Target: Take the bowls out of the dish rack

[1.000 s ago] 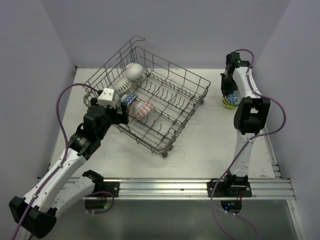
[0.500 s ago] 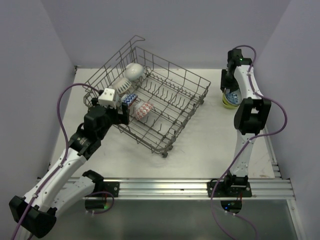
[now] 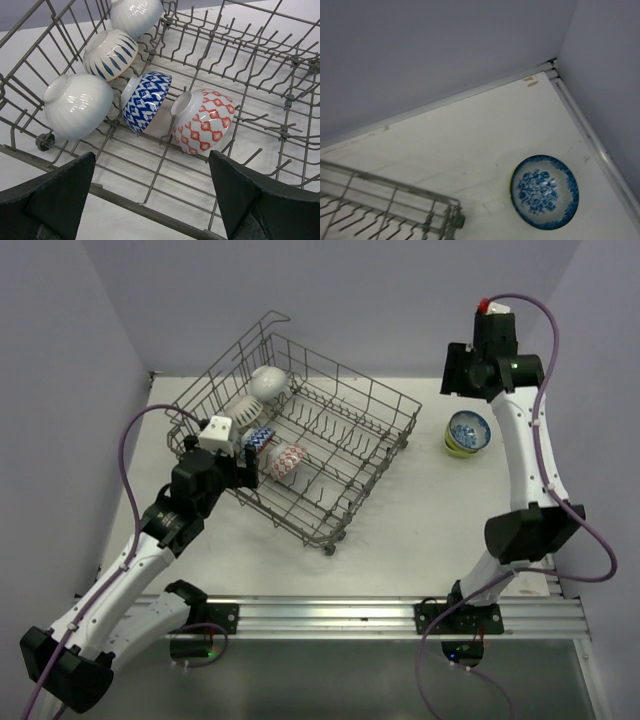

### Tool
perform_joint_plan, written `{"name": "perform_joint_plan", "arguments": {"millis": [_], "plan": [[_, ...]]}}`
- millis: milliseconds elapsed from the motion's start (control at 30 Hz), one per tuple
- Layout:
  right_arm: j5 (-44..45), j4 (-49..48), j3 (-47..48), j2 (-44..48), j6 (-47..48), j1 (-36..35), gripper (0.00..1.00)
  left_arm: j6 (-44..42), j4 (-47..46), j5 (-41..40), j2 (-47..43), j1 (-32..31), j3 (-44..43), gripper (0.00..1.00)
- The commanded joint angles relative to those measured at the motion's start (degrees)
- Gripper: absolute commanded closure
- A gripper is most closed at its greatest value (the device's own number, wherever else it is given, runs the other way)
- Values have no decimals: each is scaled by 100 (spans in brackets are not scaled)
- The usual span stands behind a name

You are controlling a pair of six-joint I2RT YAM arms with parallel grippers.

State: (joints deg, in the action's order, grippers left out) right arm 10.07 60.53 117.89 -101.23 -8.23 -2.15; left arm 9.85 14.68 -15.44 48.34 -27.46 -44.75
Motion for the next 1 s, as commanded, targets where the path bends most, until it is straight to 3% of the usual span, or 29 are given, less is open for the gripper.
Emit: {"name": "perform_joint_plan", "arguments": {"millis": [0,100,200,300,533,633,967], "plan": [[-4,-436,-485,709,-467,-811,37,-88,-123,-204,44,-31,-60,0],[-311,-901,-1152,1270,-986,-1357,36,-97,-123,-283,53,-22,-34,0],[-724,-1981,-2206,1894,-1715,-1840,36,-106,-132,-336,79,-22,-34,0],[-1401,-3211,-3007,1836,-2453,-2376,36,-106,-132,-380,106,-31,-25,0],[-1358,-4177,-3525,983,-3217,-3484,32,-123,-132,-460,80,-31,10,0],[-1323,-4952,-3851,877,-3815,-3642,32,-123,-141,-460,71,-31,10,0],[-920,-5499,-4001,271,-4556,-4117,31,-106,-141,-328,79,-22,10,0]]}}
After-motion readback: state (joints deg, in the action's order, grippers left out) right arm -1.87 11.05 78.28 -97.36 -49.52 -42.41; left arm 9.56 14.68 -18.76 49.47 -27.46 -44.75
